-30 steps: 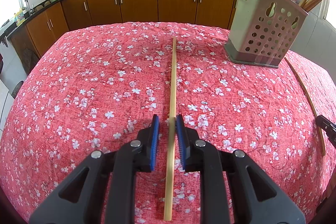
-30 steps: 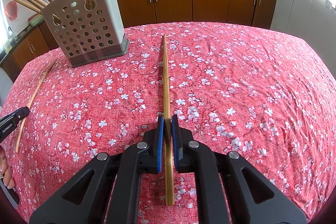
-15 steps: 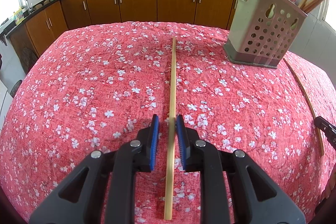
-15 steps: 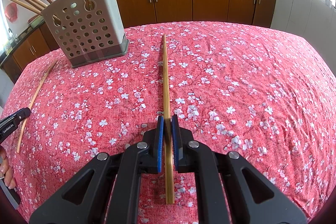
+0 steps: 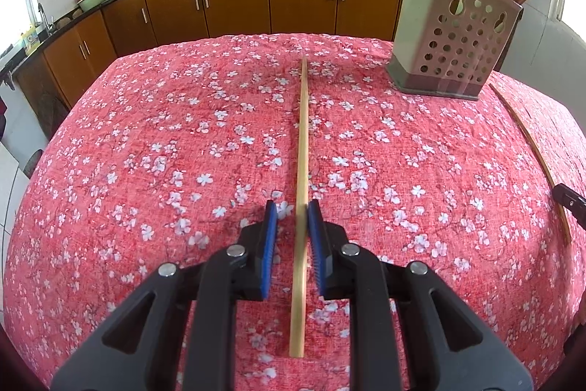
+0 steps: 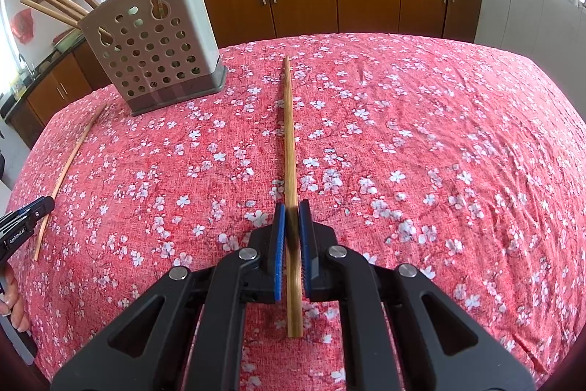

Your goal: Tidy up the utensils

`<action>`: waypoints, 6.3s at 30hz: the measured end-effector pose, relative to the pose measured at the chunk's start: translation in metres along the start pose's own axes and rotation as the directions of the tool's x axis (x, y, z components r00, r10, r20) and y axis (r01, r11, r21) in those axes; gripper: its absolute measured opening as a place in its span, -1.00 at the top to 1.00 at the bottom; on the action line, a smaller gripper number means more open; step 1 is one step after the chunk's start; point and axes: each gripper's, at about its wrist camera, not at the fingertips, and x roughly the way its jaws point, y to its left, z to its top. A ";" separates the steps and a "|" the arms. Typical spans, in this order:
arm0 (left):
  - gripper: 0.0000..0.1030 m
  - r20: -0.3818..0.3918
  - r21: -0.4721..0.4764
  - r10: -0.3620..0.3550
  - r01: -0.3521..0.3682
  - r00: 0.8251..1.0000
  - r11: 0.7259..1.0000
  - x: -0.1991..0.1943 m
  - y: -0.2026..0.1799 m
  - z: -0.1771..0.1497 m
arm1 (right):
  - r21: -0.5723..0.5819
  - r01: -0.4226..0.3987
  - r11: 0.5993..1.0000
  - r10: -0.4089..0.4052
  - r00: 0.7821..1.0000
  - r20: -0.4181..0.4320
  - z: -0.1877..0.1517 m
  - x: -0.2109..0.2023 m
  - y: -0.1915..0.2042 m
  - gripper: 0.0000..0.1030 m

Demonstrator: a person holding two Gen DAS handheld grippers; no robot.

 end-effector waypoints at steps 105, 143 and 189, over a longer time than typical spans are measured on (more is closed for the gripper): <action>0.30 0.635 -0.032 -0.175 0.252 0.752 0.967 -0.154 -0.061 0.218 | -0.122 -0.148 0.981 0.192 0.715 0.672 0.170 -0.141 0.068 0.15; -0.92 0.583 0.082 0.015 -0.077 0.812 0.994 -0.212 -0.038 -0.068 | -0.140 0.027 0.990 0.046 0.871 0.488 -0.050 -0.191 0.062 -0.97; -0.92 0.495 0.025 -0.022 0.011 0.869 1.000 -0.186 -0.027 -0.094 | -0.085 0.014 0.996 0.023 0.906 0.422 -0.082 -0.175 0.043 -0.97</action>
